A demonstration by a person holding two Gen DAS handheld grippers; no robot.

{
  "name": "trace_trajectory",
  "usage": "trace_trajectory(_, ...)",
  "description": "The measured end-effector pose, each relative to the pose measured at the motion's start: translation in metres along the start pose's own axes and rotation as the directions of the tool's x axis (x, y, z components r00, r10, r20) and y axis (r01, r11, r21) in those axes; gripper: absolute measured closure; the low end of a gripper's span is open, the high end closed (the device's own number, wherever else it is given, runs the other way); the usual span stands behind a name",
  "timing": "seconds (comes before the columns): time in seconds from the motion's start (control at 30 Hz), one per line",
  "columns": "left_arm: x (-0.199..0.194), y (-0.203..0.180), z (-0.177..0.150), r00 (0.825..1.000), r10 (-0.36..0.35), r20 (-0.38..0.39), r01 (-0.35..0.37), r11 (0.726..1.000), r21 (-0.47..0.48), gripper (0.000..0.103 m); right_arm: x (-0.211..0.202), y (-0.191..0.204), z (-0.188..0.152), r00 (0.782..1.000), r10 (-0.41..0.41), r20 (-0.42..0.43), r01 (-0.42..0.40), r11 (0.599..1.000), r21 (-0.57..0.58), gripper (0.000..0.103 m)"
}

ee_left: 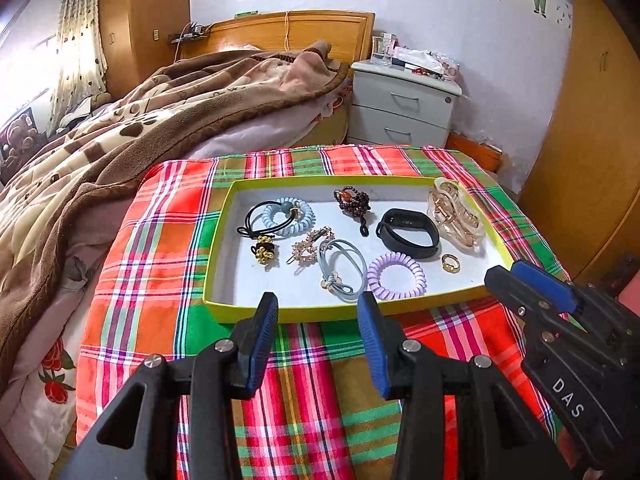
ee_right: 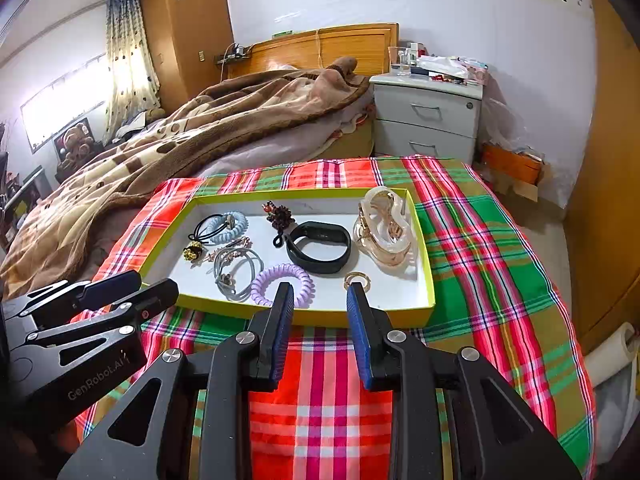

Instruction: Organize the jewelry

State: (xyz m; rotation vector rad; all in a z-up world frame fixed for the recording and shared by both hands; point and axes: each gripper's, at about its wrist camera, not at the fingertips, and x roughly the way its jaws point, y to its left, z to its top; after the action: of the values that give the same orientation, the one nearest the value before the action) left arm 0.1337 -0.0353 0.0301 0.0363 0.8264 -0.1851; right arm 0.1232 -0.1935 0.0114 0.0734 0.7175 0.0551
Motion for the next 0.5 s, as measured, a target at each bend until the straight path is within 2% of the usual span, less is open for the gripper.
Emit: trace_trajectory(0.5, -0.0024, 0.0035, -0.0042, 1.000, 0.007, -0.010, -0.007, 1.000, -0.014, 0.060, -0.0058, 0.0028, -0.0031, 1.000, 0.006, 0.008, -0.006, 1.000, 0.002, 0.075)
